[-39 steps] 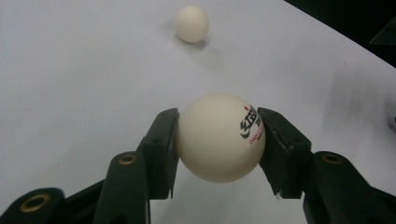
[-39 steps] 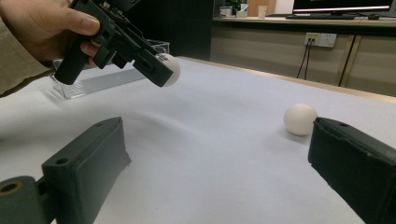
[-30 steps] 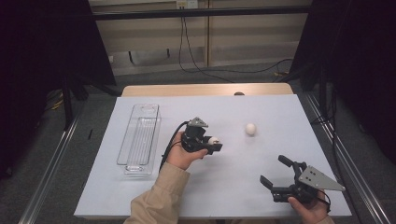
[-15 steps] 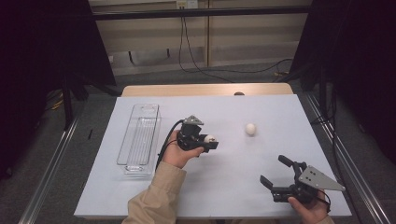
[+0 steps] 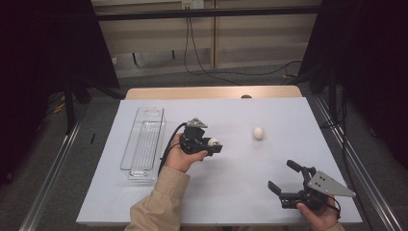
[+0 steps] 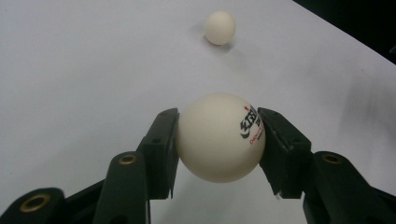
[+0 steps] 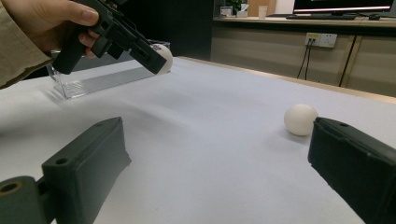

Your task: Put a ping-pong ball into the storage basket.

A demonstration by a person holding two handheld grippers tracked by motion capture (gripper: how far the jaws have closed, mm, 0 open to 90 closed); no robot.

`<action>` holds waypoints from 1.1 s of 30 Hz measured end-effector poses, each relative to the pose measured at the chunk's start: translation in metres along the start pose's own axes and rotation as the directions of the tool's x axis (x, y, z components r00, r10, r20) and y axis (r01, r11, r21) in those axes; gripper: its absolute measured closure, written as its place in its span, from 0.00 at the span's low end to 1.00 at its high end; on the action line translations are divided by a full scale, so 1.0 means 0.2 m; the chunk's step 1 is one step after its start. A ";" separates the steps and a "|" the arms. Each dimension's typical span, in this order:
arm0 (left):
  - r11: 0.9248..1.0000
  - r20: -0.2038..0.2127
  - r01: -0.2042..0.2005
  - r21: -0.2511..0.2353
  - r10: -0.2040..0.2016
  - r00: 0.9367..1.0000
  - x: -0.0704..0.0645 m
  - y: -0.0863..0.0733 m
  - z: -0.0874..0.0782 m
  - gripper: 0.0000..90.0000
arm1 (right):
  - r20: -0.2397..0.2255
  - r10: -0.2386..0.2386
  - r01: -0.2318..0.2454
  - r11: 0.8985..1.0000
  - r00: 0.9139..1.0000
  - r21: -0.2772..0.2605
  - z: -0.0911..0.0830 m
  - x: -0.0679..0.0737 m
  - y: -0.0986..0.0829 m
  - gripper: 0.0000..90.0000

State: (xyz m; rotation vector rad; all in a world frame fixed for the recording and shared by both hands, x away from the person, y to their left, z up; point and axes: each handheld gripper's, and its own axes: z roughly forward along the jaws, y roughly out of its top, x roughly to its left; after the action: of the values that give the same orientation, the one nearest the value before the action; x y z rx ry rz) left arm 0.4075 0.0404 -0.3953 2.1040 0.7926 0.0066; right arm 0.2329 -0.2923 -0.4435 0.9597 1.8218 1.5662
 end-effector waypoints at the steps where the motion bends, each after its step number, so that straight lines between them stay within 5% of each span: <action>1: 1.000 -0.003 0.000 -0.001 0.000 1.000 0.00 0.00 0.00 0.57 | 0.000 0.000 0.000 1.000 1.000 0.000 0.00 0.00 0.00 0.04; 33: 0.999 -0.036 0.035 -0.008 -0.035 0.999 0.06 -0.01 -0.06 0.57 | -0.001 0.000 0.000 1.000 1.000 0.000 0.00 0.00 0.00 0.04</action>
State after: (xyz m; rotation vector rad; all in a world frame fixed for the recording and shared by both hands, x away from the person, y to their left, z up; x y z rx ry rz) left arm 0.4127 0.0564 -0.3933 2.0882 0.8498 0.0291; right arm 0.2331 -0.2923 -0.4434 0.9593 1.8227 1.5664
